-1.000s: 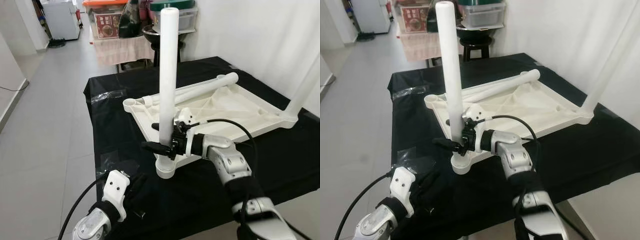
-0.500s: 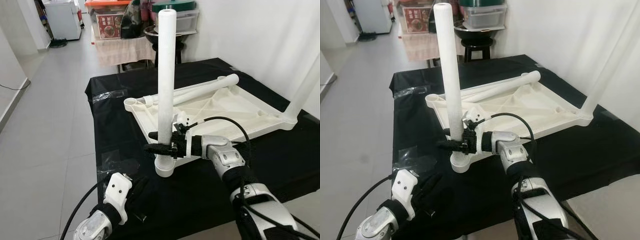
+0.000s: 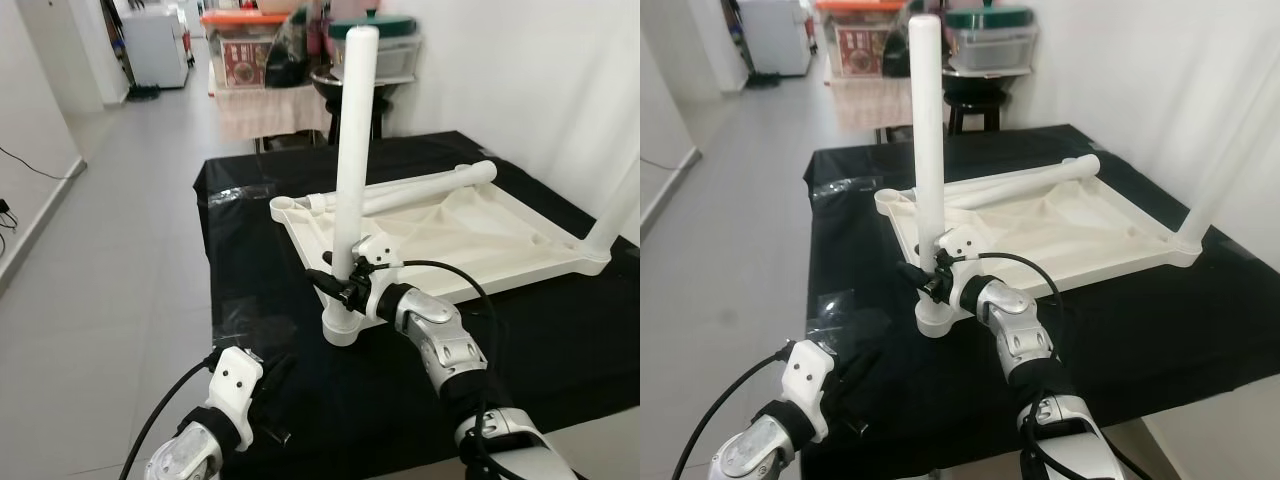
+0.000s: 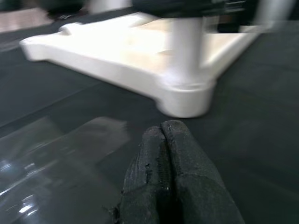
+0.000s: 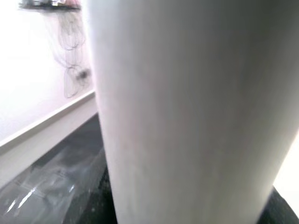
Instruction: Building children table
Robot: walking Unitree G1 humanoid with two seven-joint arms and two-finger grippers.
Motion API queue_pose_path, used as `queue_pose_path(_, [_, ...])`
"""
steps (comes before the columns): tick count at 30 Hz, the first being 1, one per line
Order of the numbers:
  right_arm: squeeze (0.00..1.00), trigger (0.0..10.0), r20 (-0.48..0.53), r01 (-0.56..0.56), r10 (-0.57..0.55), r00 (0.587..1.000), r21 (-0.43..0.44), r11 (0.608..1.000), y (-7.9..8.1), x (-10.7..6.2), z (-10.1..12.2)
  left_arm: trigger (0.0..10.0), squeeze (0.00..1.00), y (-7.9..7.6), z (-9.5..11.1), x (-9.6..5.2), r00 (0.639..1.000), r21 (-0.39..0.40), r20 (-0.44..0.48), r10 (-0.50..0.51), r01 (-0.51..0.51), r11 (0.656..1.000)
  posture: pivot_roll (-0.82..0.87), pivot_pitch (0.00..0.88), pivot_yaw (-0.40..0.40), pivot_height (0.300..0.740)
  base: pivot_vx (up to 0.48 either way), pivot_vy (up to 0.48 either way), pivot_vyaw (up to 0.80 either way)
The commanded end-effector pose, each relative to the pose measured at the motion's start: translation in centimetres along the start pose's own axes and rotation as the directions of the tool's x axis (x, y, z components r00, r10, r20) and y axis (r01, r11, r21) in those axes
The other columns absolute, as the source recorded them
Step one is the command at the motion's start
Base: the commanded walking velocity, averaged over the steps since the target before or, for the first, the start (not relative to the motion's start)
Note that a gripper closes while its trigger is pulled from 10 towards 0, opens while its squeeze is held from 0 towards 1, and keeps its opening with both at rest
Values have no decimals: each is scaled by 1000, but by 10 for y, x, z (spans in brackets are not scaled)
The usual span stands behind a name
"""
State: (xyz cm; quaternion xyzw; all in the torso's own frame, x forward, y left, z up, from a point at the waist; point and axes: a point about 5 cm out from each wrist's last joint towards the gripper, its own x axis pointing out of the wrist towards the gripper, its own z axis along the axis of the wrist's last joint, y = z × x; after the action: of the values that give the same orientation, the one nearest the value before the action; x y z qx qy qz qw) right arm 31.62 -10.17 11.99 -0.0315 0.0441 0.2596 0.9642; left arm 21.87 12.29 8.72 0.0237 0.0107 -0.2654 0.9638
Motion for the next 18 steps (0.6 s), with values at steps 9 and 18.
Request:
queue_pose_path(9, [0, 10000, -223, -108, 100, 970, -23, 994, 23, 3, -27, 10000, 0, 6, 0, 3, 1000, -9, 1, -13, 13, 1000, -20, 0, -9, 740, 0, 0, 0])
queue_pose_path(18, [1000, 10000, -92, -343, 338, 937, -50, 938, 19, 16, 16, 10000, 0, 5, 0, 3, 1000, -9, 6, -4, 4, 1000, -5, 0, -18, 740, 0, 0, 0])
